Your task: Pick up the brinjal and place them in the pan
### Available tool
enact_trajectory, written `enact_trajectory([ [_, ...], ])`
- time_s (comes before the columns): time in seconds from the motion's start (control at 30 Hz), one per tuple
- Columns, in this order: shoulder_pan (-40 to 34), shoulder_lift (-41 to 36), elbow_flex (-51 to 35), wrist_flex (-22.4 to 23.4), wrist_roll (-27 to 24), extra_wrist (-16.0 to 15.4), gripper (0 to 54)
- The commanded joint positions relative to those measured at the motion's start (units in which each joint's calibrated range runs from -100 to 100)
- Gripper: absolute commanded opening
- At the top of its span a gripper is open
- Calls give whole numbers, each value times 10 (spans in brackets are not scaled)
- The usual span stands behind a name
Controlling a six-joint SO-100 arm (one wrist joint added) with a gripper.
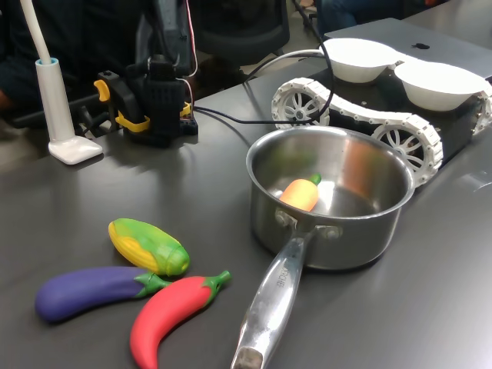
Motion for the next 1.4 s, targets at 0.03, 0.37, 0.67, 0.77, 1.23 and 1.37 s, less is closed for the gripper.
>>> enact_trajectory([
  [0.03, 43, 30, -55, -1, 9, -19, 14],
  [0.37, 91, 98, -34, -41, 19, -29, 13],
  [0.67, 117, 149, -6, -85, 29, -29, 13],
  [0.77, 122, 164, -7, -92, 32, -29, 13],
  [1.23, 148, 222, -1, -122, 47, -27, 22],
  [1.37, 152, 233, 2, -125, 54, -27, 31],
])
